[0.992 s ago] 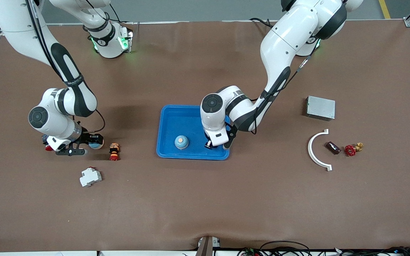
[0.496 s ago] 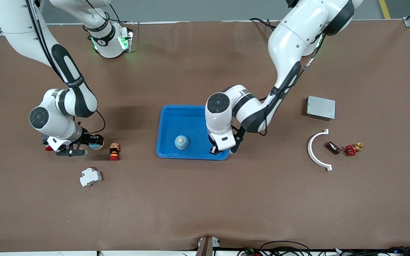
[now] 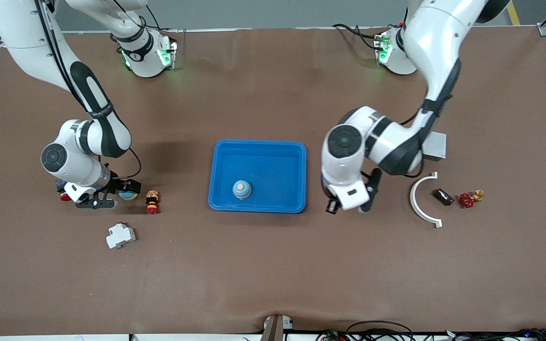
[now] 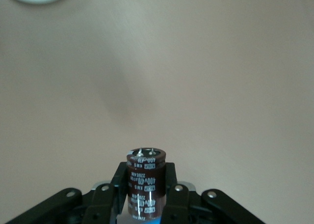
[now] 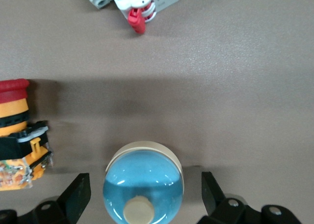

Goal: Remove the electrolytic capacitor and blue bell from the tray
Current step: 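Place the capacitor near the arc while the right gripper releases the bell, then reach the right gripper into the tray while the left gripper withdraws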

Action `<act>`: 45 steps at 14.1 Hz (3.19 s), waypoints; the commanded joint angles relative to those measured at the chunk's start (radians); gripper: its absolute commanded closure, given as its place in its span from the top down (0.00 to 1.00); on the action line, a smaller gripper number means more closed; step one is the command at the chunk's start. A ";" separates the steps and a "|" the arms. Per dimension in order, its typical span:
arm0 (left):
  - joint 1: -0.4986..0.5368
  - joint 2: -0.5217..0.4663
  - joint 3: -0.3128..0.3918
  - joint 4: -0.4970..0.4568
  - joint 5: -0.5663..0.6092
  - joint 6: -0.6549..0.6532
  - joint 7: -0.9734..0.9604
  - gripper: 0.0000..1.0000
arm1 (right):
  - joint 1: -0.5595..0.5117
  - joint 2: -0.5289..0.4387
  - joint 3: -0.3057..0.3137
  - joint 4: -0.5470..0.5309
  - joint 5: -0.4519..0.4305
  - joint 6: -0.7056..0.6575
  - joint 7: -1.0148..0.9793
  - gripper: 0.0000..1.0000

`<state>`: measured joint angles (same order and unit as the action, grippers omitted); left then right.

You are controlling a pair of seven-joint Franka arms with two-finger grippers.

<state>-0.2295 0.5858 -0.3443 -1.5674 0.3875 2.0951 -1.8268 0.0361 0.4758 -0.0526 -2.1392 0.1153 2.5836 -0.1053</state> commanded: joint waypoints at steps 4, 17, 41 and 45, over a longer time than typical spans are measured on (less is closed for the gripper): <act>0.203 -0.118 -0.079 -0.295 0.001 0.019 0.228 0.00 | -0.010 -0.031 0.010 0.088 0.015 -0.124 -0.016 1.00; 0.404 -0.020 -0.068 -0.341 0.007 0.146 0.396 0.60 | 0.246 -0.134 0.016 0.262 0.020 -0.428 0.646 1.00; 0.504 -0.238 -0.114 0.062 -0.056 -0.418 0.740 1.00 | 0.677 0.098 0.008 0.355 -0.012 -0.188 1.333 1.00; 0.539 -0.297 -0.111 0.070 -0.055 -0.483 0.862 1.00 | 0.665 0.181 0.004 0.424 -0.051 -0.186 1.333 1.00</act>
<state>0.3040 0.3331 -0.4509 -1.4958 0.3484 1.6597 -1.0066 0.7077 0.5965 -0.0478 -1.7800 0.0908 2.4043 1.2224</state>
